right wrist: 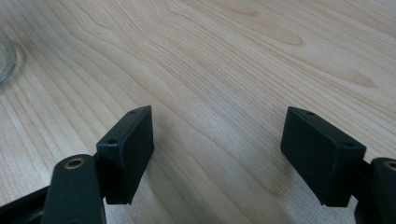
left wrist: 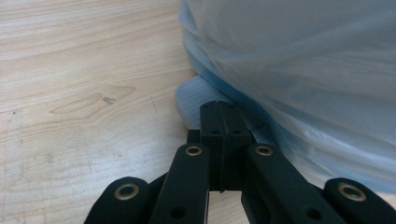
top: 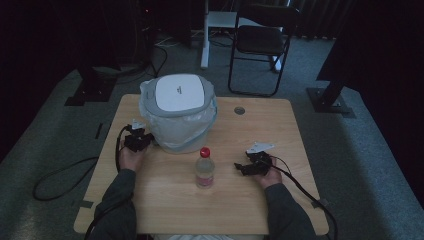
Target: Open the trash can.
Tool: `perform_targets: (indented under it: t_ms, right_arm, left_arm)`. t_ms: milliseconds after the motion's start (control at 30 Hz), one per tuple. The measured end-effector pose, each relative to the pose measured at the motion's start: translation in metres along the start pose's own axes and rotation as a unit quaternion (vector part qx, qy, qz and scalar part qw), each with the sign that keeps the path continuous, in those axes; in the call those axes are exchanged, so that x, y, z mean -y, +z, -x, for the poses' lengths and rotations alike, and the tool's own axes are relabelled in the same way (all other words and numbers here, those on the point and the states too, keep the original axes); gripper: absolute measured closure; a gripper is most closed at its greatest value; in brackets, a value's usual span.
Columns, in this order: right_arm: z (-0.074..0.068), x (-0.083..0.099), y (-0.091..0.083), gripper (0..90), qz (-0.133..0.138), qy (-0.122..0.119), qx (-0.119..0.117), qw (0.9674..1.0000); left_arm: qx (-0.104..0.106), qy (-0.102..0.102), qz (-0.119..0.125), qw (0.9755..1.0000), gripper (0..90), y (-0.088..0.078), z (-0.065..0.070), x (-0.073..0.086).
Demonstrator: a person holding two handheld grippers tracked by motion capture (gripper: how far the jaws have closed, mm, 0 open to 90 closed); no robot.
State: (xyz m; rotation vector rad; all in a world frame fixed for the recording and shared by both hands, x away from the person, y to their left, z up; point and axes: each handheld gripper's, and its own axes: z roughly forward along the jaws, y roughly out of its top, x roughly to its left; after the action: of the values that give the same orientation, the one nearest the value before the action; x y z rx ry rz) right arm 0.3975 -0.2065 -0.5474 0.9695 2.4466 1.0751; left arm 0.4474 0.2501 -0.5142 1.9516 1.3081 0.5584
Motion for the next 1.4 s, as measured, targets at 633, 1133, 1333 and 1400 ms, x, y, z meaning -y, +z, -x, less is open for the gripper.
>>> perform_targets:
  t_ms: [633,1133,1333,1400]
  right_arm:
    - [0.000,0.000,0.000,24.7,0.000,-0.001,0.000,1.0000]
    - [0.000,0.000,0.000,24.6,-0.001,0.001,0.000,1.0000]
    - [0.000,0.000,0.000,24.7,-0.001,0.000,0.000,1.0000]
    - [0.000,0.000,0.000,24.7,-0.001,0.000,0.001,1.0000]
  left_arm:
    - [-0.007,0.013,0.026,0.9995,90.0,0.008,0.006,0.011]
    - [-0.016,0.006,0.033,0.9993,90.0,0.014,0.007,0.021]
    - [-0.018,0.001,0.031,0.9993,90.0,0.015,0.008,0.021]
    - [-0.021,0.004,0.032,0.9993,90.0,0.015,0.009,0.021]
